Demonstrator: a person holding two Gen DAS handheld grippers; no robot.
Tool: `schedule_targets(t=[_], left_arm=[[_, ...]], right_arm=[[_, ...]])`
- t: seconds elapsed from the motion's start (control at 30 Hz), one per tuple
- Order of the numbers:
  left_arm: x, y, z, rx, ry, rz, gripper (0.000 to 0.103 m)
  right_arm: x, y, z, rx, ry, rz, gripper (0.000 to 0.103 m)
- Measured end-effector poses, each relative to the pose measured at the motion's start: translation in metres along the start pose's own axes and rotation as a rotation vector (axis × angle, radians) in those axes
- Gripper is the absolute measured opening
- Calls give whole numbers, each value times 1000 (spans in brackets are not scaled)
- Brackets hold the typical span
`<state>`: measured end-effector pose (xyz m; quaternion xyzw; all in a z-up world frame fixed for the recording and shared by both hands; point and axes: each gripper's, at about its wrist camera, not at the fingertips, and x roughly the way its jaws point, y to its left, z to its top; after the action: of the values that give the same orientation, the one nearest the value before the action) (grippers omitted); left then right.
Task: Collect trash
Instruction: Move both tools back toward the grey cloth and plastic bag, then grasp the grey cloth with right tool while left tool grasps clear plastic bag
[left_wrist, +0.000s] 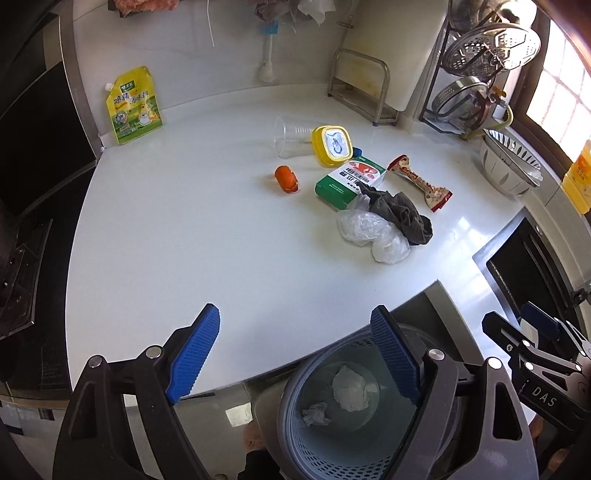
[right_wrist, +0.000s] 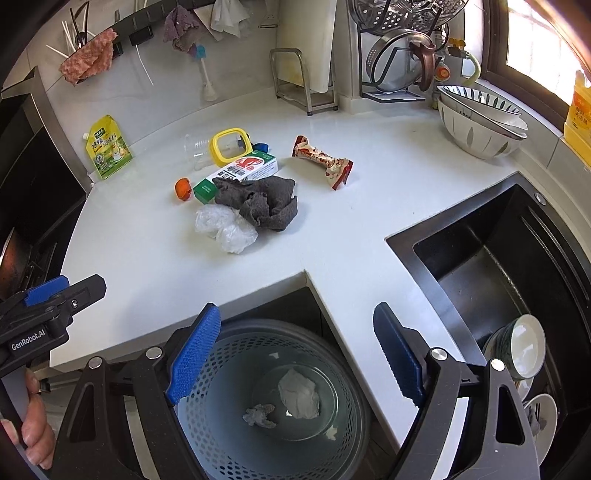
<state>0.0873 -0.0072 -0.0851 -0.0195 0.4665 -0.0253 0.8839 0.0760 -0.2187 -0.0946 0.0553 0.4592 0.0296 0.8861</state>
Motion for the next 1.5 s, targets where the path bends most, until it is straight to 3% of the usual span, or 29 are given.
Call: schedule_targets(t=[0.63, 1.23, 1.3, 1.5], left_arm=[[57, 9, 36, -24, 20, 11, 82], [71, 14, 31, -10, 59, -6, 82], [71, 14, 31, -10, 60, -10, 82], [71, 12, 31, -7, 61, -19, 82]], right_arm=[[92, 11, 88, -26, -7, 50, 81], [148, 18, 99, -11, 84, 103, 80], [148, 19, 98, -19, 87, 125, 61], [141, 27, 95, -56, 72, 141, 37]])
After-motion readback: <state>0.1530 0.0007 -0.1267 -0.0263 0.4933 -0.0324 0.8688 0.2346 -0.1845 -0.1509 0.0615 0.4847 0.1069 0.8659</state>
